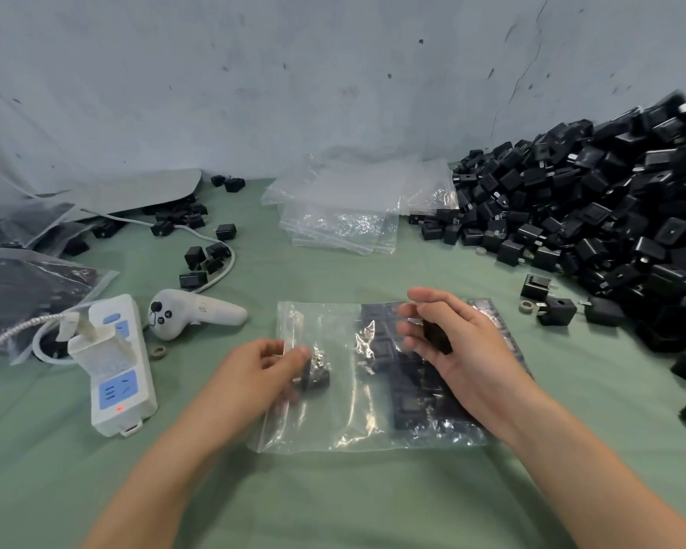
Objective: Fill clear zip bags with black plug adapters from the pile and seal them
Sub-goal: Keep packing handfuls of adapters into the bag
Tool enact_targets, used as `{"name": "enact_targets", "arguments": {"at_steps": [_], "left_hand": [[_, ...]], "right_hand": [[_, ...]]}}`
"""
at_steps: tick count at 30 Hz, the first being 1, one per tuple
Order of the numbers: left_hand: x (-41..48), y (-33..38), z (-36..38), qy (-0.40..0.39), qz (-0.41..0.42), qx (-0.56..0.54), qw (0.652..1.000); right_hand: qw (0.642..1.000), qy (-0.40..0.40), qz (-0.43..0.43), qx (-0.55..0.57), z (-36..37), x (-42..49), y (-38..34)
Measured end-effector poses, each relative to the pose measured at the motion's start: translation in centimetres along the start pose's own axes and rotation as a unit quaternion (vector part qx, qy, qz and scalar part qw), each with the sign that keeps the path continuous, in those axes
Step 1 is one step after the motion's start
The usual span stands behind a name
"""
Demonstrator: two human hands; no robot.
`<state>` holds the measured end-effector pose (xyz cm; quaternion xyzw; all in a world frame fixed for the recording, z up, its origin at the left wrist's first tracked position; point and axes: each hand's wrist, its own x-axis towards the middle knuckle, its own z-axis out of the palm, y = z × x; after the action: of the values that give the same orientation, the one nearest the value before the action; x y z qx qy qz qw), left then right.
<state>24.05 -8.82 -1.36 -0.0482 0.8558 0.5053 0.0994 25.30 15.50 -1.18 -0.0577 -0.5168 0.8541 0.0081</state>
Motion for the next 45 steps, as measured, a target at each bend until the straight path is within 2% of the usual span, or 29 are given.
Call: {"name": "enact_targets", "arguments": {"at_steps": [4,10,14,18,25,37,42,45], "left_hand": [[0.3,0.9,0.6,-0.049,-0.032,-0.033,0.998],[-0.1,1.5,0.8,-0.057,-0.025,-0.081,0.995],[-0.7,2.0,1.2,-0.079,-0.049,-0.169,0.981],[-1.0,1.9,1.4,-0.109,-0.075,-0.213,0.968],[-0.4,1.3,0.9,-0.134,-0.075,-0.172,0.973],[-0.1,1.5,0.0,-0.188,-0.101,-0.228,0.95],[-0.1,1.5,0.0,-0.194,-0.087,-0.208,0.955],[-0.2,1.8,0.5,-0.197,-0.027,-0.149,0.969]], "right_hand": [[0.999,0.002,0.014,0.033,-0.1,0.0,-0.3],[0.998,0.009,0.019,0.059,0.0,0.0,-0.6],[0.997,0.011,0.023,0.075,0.0,0.0,-0.6],[0.996,0.013,0.028,0.081,0.0,0.1,-0.7],[0.996,0.011,0.027,0.084,-0.2,0.1,-0.5],[0.997,0.017,0.028,0.072,-0.2,0.2,-0.6],[0.999,0.009,0.02,0.05,-0.2,0.3,-0.4],[0.999,0.006,0.016,0.044,-0.1,0.3,-0.3]]}}
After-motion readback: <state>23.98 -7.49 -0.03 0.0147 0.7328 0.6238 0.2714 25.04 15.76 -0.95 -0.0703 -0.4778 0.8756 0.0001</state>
